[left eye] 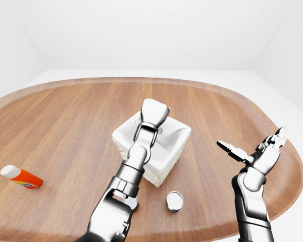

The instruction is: Pick up the alphabet soup and the cream cheese box, and put them in the basket.

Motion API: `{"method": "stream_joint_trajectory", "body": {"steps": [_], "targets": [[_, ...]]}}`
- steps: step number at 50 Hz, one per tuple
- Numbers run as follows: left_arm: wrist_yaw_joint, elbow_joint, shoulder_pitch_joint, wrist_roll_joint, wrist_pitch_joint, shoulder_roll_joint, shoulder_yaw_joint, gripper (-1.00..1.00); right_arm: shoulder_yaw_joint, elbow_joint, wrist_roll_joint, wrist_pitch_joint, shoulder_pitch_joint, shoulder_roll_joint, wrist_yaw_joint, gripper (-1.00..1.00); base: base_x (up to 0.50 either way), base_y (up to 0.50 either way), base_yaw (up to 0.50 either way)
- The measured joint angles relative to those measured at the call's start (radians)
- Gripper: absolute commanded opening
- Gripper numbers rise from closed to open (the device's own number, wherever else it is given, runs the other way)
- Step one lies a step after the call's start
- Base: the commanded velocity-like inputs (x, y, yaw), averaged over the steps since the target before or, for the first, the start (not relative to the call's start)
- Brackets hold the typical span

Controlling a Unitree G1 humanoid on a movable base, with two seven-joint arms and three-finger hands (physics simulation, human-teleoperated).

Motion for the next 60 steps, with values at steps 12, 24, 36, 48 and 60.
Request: {"method": "stream_joint_trajectory", "body": {"steps": [12,24,36,48,60], "targets": [[0.042,0.075,-0.023,-0.026,0.0,-0.002,0.001,-1.0,0.0,0.007,0.002,0.0,-0.002,-0.001,0.0,1.0,0.0,0.0,0.0],[0.065,0.109,-0.031,-0.057,0.0,-0.005,-0.004,1.0,0.0,0.008,0.003,0.0,-0.002,-0.002,0.0,1.0,0.0,0.0,0.0],[0.047,0.071,-0.018,-0.082,0.0,-0.002,-0.006,1.0,0.001,0.003,0.001,0.0,0.0,-0.001,0.0,1.0,0.0,0.0,0.0],[-0.042,-0.135,0.061,-0.087,0.0,0.007,-0.004,1.0,0.002,0.005,-0.005,0.0,-0.001,0.0,0.0,1.0,0.0,0.0,0.0],[-0.106,-0.424,0.115,-0.097,0.0,-0.004,0.003,1.0,0.003,0.007,-0.01,0.0,-0.001,0.0,0.0,1.0,0.0,0.0,0.0]]}}
